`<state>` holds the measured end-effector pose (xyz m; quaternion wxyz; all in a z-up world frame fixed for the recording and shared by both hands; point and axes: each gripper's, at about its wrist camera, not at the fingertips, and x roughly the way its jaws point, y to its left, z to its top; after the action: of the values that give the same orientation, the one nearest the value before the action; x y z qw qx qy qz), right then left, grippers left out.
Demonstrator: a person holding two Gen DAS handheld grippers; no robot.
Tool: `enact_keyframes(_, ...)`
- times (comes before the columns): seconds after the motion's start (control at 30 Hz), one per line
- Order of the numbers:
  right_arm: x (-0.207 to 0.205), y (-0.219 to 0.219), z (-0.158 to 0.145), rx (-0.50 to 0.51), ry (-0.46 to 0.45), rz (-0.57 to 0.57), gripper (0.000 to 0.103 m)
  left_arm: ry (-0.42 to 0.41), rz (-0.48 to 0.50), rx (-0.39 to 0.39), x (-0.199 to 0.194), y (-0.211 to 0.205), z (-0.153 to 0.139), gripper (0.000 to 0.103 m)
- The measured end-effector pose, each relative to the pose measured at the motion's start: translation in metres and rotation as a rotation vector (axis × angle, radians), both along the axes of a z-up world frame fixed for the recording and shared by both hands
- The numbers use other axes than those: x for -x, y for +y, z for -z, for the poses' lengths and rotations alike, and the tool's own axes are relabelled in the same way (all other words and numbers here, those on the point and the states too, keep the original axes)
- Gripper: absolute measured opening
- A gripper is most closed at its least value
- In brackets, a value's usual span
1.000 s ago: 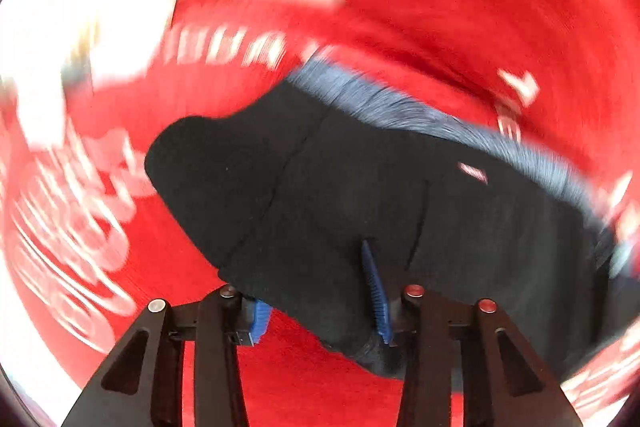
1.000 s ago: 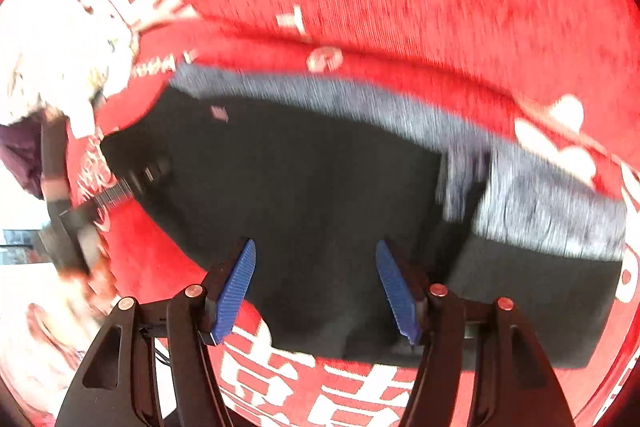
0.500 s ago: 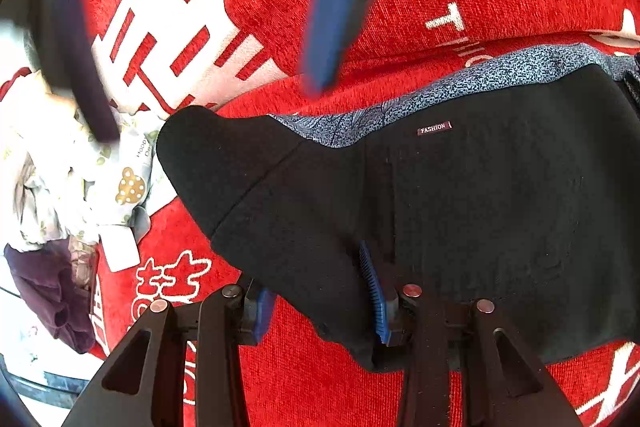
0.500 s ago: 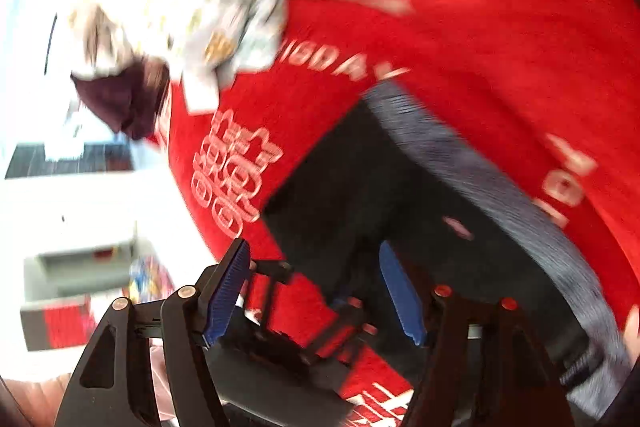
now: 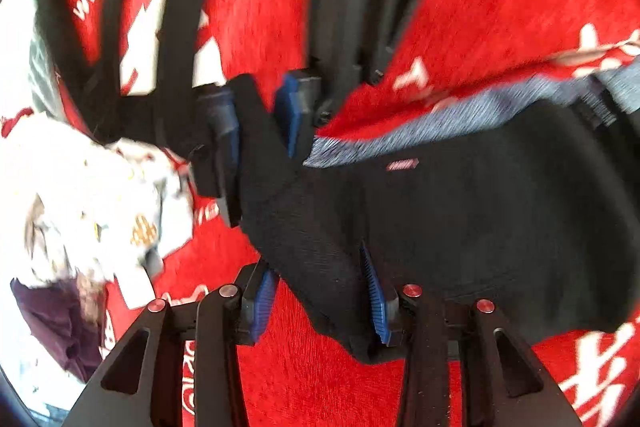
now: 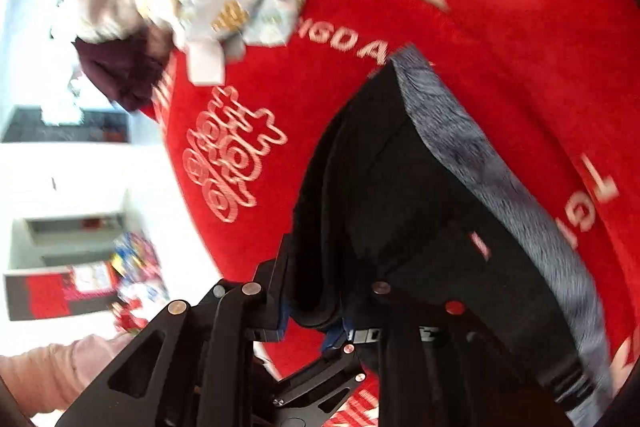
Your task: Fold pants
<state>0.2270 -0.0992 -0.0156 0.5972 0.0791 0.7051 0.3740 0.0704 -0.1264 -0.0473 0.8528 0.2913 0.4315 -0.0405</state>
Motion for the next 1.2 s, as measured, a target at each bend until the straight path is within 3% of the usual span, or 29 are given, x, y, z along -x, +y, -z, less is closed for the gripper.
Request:
enact_keyframes(0.13, 0.018, -0.063, -0.037, -0.172, -0.034, 0.145, 0.022, -0.048, 0.087, 0.052, 0.014, -0.028, -0.047, 0.041)
enact_keyframes(0.27, 0.045, -0.133, -0.068, -0.273, -0.077, 0.284, 0.022, -0.075, 0.179, 0.114, 0.028, -0.069, -0.085, 0.041)
enact_keyframes(0.43, 0.090, -0.228, -0.099, -0.305, -0.159, 0.440, 0.022, -0.079, 0.319, 0.180, 0.047, -0.149, -0.110, 0.041)
enact_keyframes(0.57, 0.129, -0.312, -0.104, -0.282, -0.189, 0.575, 0.022, -0.045, 0.427, 0.206, 0.066, -0.216, -0.103, 0.041)
enact_keyframes(0.7, 0.168, -0.399, -0.070, -0.254, -0.144, 0.735, 0.023, 0.026, 0.543, 0.139, 0.087, -0.286, -0.061, 0.043)
enact_keyframes(0.83, 0.204, -0.453, 0.005, -0.207, -0.018, 0.880, 0.022, 0.174, 0.572, 0.060, 0.104, -0.338, 0.000, 0.043)
enact_keyframes(0.9, 0.219, -0.473, 0.038, -0.199, 0.042, 0.939, 0.023, 0.188, 0.574, 0.035, 0.108, -0.347, 0.013, 0.043)
enact_keyframes(1.07, 0.233, -0.488, 0.070, -0.279, 0.106, 1.015, 0.023, 0.203, 0.600, 0.011, 0.108, -0.346, 0.013, 0.047)
enact_keyframes(1.2, 0.226, -0.485, 0.071, -0.275, 0.138, 0.987, 0.029, 0.264, 0.579, 0.087, 0.093, -0.318, -0.016, 0.067)
